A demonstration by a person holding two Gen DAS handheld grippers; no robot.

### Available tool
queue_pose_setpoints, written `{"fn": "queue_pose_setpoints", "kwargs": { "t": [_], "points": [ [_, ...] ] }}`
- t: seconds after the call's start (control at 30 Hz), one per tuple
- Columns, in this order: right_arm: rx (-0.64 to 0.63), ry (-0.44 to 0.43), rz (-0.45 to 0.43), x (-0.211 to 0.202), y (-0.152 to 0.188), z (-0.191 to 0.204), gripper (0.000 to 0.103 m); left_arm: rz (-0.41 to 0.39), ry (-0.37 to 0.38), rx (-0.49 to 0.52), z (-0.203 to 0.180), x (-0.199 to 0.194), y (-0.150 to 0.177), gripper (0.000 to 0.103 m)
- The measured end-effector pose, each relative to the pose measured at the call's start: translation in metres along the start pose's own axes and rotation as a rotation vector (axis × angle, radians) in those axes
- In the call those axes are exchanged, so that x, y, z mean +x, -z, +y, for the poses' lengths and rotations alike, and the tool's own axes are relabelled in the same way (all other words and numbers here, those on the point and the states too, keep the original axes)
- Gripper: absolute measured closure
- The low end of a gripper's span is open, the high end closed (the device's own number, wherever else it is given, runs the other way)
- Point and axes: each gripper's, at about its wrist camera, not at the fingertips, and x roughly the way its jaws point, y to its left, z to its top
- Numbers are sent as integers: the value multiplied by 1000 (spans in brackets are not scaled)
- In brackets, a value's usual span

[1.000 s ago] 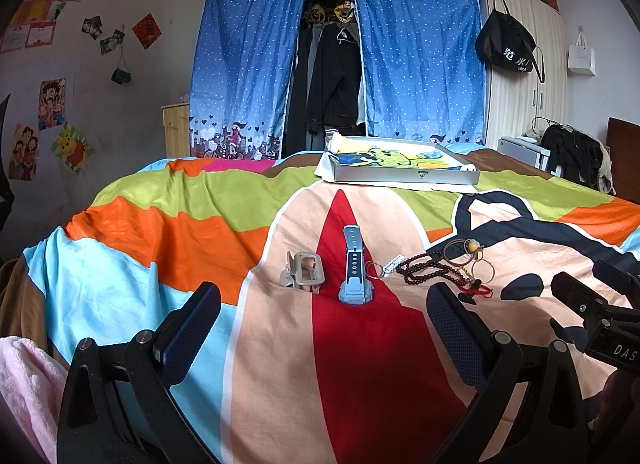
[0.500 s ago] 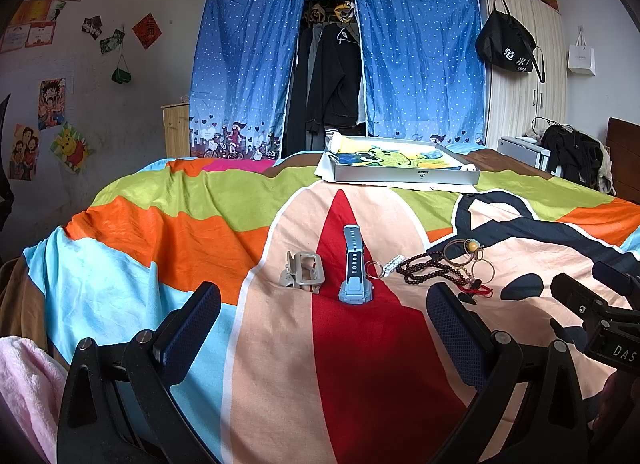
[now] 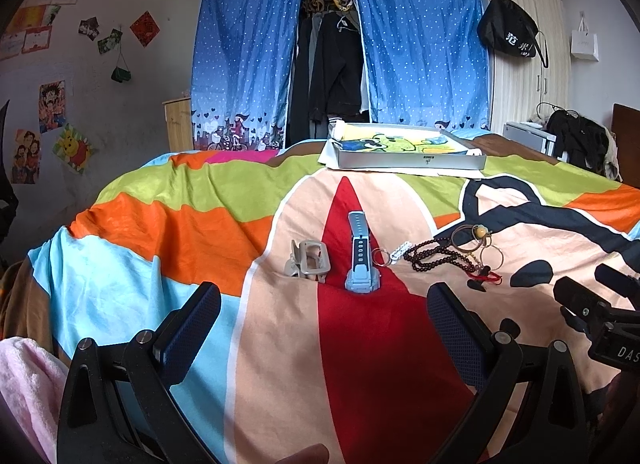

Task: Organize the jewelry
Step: 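Move the left tool to the blue watch while the right tool moves to the black bead bracelet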

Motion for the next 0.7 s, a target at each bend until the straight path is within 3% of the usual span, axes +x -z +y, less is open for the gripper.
{"fn": "queue_pose_setpoints", "kwargs": {
  "t": [0.4,0.7],
  "points": [
    [12,6,93,7,-11,-22,0,129,-34,45,1,22,-3,2],
    [60,68,201,31,-29,-37,0,231,-14,27,5,46,-18,2]
  ]
}}
